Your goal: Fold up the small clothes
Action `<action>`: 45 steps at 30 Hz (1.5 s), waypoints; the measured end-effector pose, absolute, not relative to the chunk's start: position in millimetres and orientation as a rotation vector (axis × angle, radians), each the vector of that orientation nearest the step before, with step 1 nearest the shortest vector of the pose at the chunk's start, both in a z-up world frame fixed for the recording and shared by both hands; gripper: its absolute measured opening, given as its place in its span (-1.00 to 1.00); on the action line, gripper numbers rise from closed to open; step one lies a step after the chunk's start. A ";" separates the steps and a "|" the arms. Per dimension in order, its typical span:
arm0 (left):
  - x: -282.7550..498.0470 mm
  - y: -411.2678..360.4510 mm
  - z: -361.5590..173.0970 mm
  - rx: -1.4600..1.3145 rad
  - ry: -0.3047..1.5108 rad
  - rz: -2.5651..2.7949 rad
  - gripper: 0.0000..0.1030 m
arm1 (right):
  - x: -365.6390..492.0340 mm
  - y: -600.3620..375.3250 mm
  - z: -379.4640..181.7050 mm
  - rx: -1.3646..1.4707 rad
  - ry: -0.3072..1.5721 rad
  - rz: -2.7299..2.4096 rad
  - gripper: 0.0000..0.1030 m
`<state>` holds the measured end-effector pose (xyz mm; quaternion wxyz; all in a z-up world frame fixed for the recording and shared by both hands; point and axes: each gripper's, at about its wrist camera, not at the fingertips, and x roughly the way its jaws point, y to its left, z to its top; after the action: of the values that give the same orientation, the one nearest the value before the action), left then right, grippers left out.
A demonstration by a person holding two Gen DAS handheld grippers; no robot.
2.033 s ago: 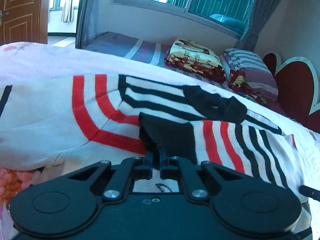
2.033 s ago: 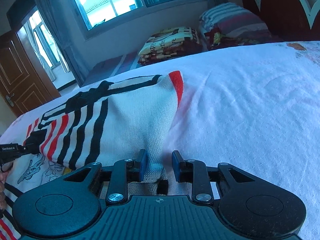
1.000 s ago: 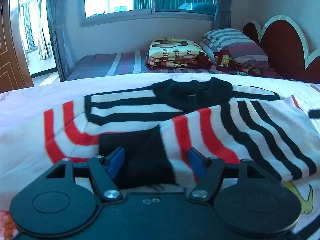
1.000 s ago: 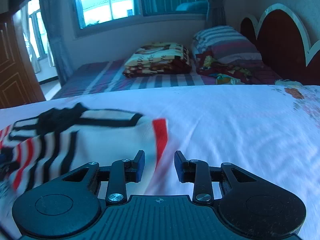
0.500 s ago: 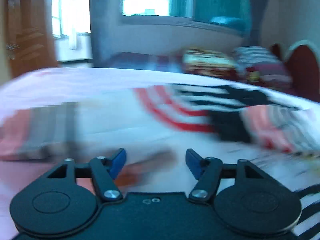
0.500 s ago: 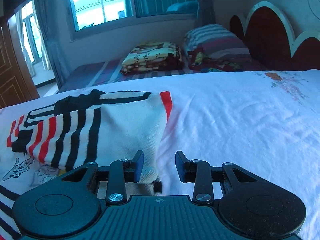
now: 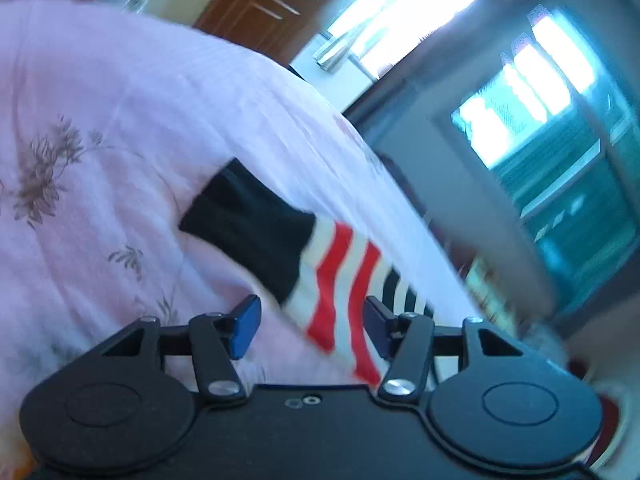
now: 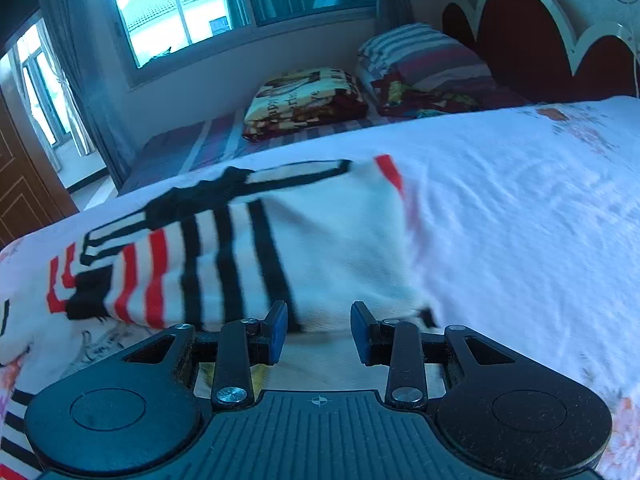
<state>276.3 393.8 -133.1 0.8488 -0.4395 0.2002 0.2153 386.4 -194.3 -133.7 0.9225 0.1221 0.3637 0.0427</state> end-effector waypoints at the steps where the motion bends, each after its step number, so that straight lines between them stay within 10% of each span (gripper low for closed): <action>1: 276.8 398.3 -135.2 -0.957 0.405 0.453 0.02 | 389.2 -190.3 -132.3 0.258 0.747 0.091 -0.32; 3: 279.7 404.8 -137.9 -0.993 0.395 0.460 -0.14 | 395.3 -184.3 -131.3 0.283 0.748 0.088 -0.32; 5: 287.0 410.3 -139.7 -0.989 0.428 0.473 -0.89 | 401.0 -183.5 -131.0 0.323 0.751 0.074 -0.32; 20: 398.6 206.4 -58.0 -0.548 0.454 0.025 -0.92 | 382.3 -212.1 -125.0 0.369 0.724 0.093 -0.32; 33: 481.8 -3.7 -98.8 -0.224 0.683 -0.251 -0.92 | 372.7 -280.7 -121.6 0.502 0.692 0.046 -0.32; 37: 477.2 -40.3 -119.8 -0.134 0.737 -0.290 -0.78 | 366.2 -294.9 -120.6 0.519 0.696 0.067 -0.32; 39: 477.6 -53.0 -126.7 -0.107 0.750 -0.316 -0.41 | 364.6 -299.5 -120.0 0.519 0.698 0.068 -0.32; 41: 462.0 -66.8 -125.7 -0.100 0.724 -0.360 0.55 | 366.8 -301.2 -119.9 0.522 0.702 0.062 -0.32; 42: 456.1 -70.7 -124.4 -0.095 0.703 -0.386 0.71 | 368.3 -301.1 -119.6 0.518 0.709 0.055 -0.32; 45: 444.1 -69.9 -122.9 -0.072 0.671 -0.401 0.15 | 374.6 -292.9 -117.9 0.511 0.716 0.093 -0.32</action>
<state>444.1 -69.9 -122.9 0.9238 -0.0352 0.3272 -0.1956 374.6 -292.9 -117.9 0.9039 0.2473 0.3462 0.0449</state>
